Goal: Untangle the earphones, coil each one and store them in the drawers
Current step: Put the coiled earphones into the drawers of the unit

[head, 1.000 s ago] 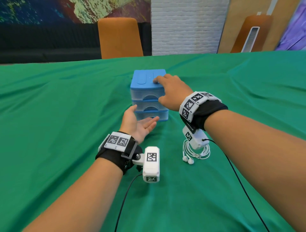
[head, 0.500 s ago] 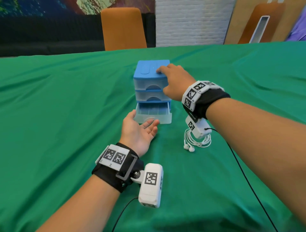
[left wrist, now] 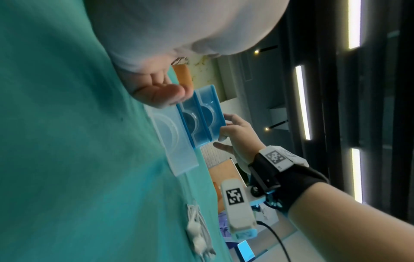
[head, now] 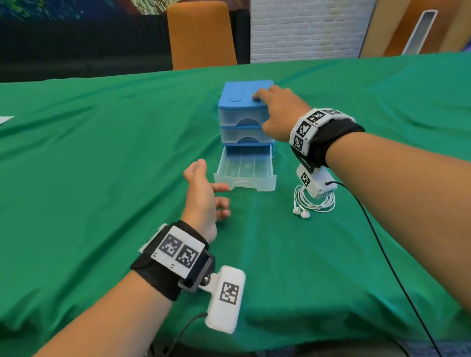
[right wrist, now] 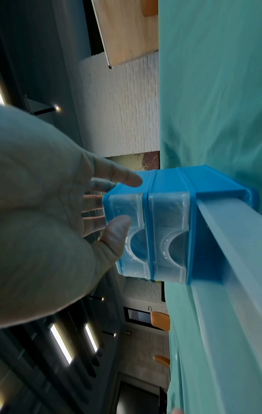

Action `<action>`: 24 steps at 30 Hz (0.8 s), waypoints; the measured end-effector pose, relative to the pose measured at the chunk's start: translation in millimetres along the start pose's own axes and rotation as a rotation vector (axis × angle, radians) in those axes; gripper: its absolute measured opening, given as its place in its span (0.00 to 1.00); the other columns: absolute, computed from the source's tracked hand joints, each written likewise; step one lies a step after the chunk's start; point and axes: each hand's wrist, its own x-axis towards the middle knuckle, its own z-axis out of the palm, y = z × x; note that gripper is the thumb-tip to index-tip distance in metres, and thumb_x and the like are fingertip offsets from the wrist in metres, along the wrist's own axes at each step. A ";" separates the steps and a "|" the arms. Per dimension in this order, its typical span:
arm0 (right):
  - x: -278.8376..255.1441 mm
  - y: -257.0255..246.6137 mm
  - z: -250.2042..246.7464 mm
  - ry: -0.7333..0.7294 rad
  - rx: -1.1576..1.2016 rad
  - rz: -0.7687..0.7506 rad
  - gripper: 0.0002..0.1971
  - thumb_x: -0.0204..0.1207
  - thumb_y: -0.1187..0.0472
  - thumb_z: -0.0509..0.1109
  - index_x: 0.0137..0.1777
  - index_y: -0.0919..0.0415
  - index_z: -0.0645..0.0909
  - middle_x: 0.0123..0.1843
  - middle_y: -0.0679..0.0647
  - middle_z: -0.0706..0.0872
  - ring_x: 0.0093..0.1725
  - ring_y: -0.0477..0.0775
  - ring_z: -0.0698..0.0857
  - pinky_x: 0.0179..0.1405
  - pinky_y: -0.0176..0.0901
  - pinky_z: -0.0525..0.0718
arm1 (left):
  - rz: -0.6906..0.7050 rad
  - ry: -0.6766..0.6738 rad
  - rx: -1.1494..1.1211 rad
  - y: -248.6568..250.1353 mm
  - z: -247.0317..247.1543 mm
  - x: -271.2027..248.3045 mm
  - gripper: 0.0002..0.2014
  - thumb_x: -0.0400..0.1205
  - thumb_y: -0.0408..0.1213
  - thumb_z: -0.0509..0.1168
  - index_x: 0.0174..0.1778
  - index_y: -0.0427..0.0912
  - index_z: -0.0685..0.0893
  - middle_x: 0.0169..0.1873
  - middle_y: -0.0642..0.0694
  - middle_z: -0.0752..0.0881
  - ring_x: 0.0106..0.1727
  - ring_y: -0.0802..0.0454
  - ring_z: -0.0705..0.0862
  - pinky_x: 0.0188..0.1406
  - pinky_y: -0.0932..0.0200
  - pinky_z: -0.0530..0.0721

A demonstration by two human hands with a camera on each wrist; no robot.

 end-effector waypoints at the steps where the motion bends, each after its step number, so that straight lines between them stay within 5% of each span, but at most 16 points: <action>1: 0.0 0.4 0.5 0.002 -0.001 -0.003 0.30 0.75 0.64 0.65 0.78 0.51 0.68 0.71 0.56 0.74 0.69 0.64 0.73 0.64 0.63 0.81 | 0.011 -0.014 0.032 4.5 0.9 0.1 0.12 0.90 0.58 0.47 0.66 0.61 0.66 0.45 0.40 0.81 0.21 0.51 0.73 0.22 0.62 0.71; 5: 0.6 1.3 -0.1 0.002 -0.003 -0.011 0.30 0.75 0.64 0.65 0.78 0.52 0.68 0.70 0.57 0.74 0.68 0.64 0.74 0.64 0.62 0.81 | -0.021 -0.075 0.080 11.1 10.3 4.7 0.16 0.90 0.59 0.47 0.69 0.58 0.66 0.52 0.38 0.84 0.26 0.46 0.83 0.23 0.59 0.78; 15: 2.6 6.0 0.5 0.001 0.031 -0.015 0.31 0.75 0.64 0.66 0.79 0.51 0.68 0.72 0.56 0.74 0.68 0.63 0.75 0.65 0.60 0.81 | -0.020 -0.119 0.155 15.8 13.2 21.5 0.15 0.90 0.59 0.46 0.69 0.58 0.63 0.52 0.36 0.86 0.28 0.45 0.84 0.23 0.59 0.79; 18: 1.9 11.0 -0.2 -0.025 0.095 -0.036 0.32 0.76 0.63 0.69 0.80 0.52 0.67 0.76 0.57 0.69 0.71 0.63 0.75 0.67 0.55 0.79 | 0.273 0.015 0.331 29.6 15.7 36.0 0.14 0.92 0.53 0.47 0.67 0.52 0.70 0.44 0.42 0.84 0.25 0.50 0.78 0.23 0.60 0.73; 20: -5.2 16.6 -4.9 0.040 0.186 -0.043 0.32 0.75 0.63 0.70 0.79 0.51 0.68 0.77 0.57 0.68 0.69 0.60 0.75 0.65 0.53 0.79 | 0.494 0.067 0.374 43.7 20.9 45.9 0.13 0.91 0.47 0.51 0.65 0.49 0.76 0.43 0.47 0.83 0.32 0.51 0.80 0.28 0.61 0.74; 24: -32.7 30.8 -23.0 0.203 0.236 -0.073 0.19 0.74 0.64 0.68 0.65 0.53 0.79 0.58 0.54 0.83 0.52 0.53 0.81 0.53 0.49 0.81 | 0.724 -0.030 0.546 70.3 38.3 59.5 0.18 0.88 0.47 0.53 0.72 0.50 0.78 0.63 0.49 0.80 0.61 0.54 0.78 0.61 0.58 0.75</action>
